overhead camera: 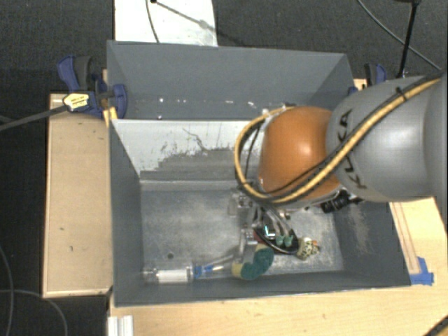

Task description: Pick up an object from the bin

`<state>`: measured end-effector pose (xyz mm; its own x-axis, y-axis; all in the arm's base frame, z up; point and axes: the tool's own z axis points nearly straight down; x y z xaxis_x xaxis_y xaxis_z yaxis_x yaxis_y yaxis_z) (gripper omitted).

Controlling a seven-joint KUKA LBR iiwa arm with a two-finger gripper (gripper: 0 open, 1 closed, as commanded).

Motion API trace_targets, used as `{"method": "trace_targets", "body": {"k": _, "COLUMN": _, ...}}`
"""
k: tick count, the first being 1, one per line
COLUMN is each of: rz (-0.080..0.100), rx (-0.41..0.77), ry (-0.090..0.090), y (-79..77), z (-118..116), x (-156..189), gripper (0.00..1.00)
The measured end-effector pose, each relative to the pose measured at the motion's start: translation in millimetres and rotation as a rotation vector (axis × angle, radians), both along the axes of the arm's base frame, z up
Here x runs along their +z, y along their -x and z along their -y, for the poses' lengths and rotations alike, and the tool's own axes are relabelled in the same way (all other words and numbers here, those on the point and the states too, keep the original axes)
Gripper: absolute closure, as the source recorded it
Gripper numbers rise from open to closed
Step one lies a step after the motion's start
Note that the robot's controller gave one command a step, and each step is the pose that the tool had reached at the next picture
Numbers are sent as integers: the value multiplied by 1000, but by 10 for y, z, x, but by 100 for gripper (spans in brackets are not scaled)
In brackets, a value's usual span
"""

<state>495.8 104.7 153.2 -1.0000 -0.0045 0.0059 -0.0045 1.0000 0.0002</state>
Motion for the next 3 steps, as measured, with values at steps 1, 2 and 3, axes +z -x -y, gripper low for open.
{"method": "trace_targets", "body": {"k": 1, "rz": 6, "rx": 379, "ry": -4, "y": 89, "z": 498, "x": -815, "gripper": 0}}
{"method": "trace_targets", "body": {"k": 2, "rz": 11, "rx": 451, "ry": -2, "y": -123, "z": 522, "x": -514, "gripper": 0}}
{"method": "trace_targets", "body": {"k": 3, "rz": 5, "rx": 639, "ry": -2, "y": 193, "z": 484, "x": -433, "gripper": 0}}
